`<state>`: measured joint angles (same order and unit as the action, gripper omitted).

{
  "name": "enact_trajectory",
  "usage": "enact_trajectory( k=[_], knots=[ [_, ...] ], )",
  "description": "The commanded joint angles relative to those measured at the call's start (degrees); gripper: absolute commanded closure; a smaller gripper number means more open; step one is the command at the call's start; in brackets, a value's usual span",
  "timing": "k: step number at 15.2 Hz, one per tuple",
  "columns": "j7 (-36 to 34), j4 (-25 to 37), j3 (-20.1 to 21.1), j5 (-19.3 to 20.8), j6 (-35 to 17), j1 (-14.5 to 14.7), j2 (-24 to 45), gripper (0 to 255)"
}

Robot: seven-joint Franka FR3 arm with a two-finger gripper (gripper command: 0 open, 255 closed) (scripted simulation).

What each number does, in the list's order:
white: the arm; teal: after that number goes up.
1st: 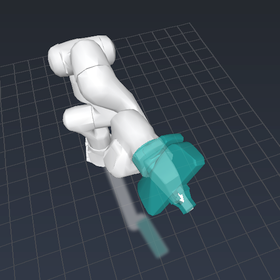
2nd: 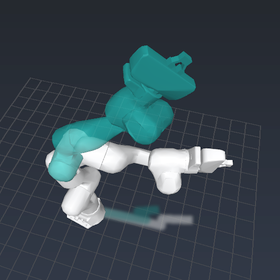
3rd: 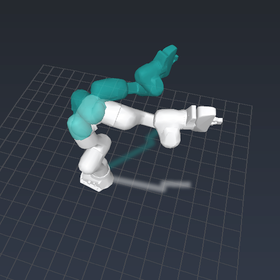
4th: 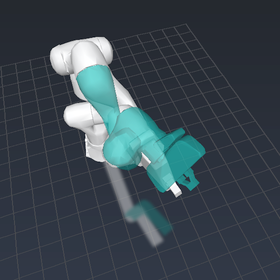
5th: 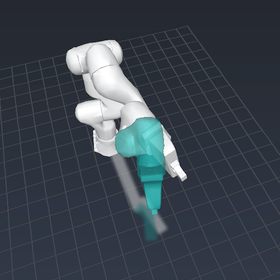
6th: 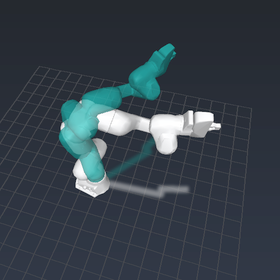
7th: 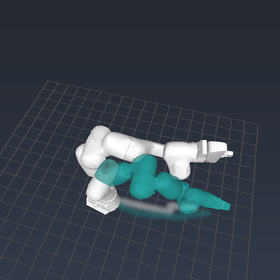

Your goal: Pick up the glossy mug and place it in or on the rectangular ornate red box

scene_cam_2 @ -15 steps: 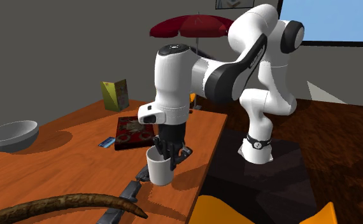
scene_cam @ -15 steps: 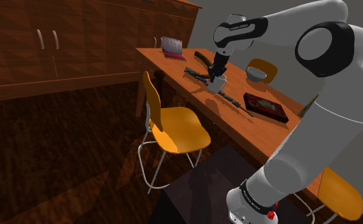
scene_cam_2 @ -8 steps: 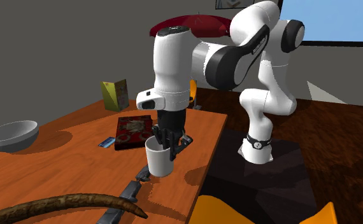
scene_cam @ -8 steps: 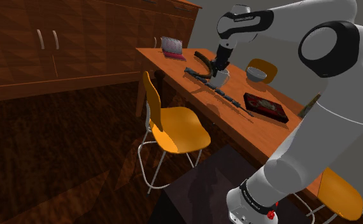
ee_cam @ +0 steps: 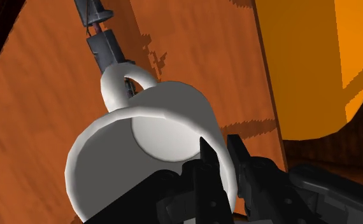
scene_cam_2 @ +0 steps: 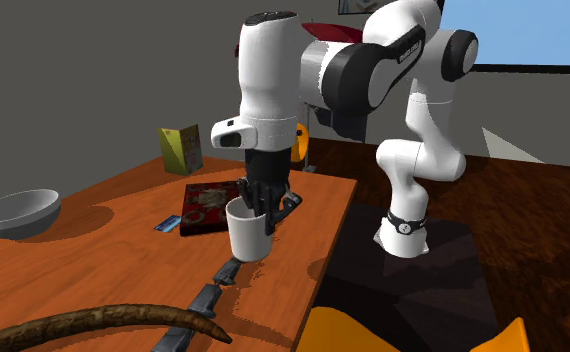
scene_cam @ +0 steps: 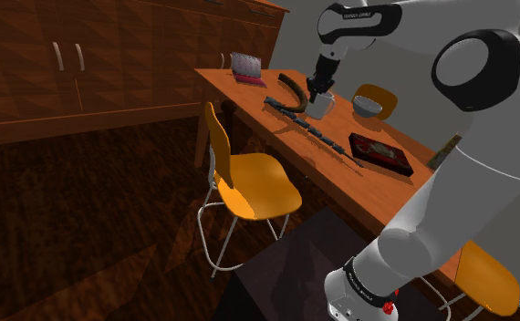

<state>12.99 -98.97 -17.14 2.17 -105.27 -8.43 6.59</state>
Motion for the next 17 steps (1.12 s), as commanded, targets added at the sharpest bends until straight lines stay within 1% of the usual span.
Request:
enact_trajectory(
  k=[1,9,17],
  knots=[
    [1.8,-1.0,-0.8,0.2,-0.1,-1.0,-1.1,255],
    [11.2,-4.8,-5.5,1.3,-0.8,-6.1,-4.9,255],
    [21.9,-4.2,-10.6,1.0,-0.7,-11.5,-5.1,255]
  ],
)
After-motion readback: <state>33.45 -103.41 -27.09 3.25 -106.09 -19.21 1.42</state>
